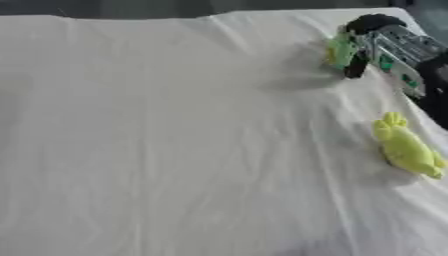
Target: Pick up the objects with one hand, pass them to the other hand, and then place them into the box on the other side of the table.
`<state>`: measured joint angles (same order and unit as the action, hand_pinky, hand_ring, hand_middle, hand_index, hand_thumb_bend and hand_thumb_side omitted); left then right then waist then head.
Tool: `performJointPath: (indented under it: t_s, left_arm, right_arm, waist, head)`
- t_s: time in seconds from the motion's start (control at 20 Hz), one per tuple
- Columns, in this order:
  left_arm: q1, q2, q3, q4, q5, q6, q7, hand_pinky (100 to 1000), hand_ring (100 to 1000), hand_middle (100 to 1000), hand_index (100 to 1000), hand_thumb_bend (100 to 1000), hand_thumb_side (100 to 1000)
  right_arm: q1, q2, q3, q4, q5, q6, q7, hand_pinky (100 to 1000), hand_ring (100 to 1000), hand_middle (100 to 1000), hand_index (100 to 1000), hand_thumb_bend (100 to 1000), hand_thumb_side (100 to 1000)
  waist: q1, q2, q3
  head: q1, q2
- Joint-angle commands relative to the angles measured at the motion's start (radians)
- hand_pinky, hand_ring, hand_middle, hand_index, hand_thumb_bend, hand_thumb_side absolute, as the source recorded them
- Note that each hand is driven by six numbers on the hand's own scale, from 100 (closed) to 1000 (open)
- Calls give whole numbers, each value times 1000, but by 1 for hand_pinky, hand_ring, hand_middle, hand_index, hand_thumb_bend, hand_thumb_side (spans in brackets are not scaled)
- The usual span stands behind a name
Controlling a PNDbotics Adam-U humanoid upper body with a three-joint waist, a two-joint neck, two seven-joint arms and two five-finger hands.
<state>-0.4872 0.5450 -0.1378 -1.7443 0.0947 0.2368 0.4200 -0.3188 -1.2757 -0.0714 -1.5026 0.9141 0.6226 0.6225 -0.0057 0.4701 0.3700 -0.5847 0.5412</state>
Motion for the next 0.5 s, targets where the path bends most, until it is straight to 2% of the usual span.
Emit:
performJointPath:
  t_s: [0.05,0.3,0.35,0.5]
  left_arm:
    - [-2,36,24,-11,0,-1,1,727,776,748,735,100,695]
    - [-5,35,21,-12,0,-1,-2,728,776,747,733,100,694]
    - [-6,35,20,-12,0,-1,-3,729,776,747,733,100,693]
    - [-6,34,20,-12,-2,-1,-5,729,776,747,732,100,692]
  right_arm:
    - [2,-50,-19,11,-13,284,284,908,931,916,920,390,100]
    - [-5,-53,-33,10,4,284,284,884,883,818,828,381,100]
    - [-8,-52,-35,7,12,284,284,872,858,773,779,383,100]
    - [-16,-50,-44,-3,37,284,284,853,817,697,707,376,100]
  waist:
    - [6,-14,-4]
    - [13,-12,-12]
    - [15,-11,-13]
    - [18,-12,-16]
  head:
    - [-7,-15]
    - [-13,-11]
    - [-13,-11]
    - [-14,-7]
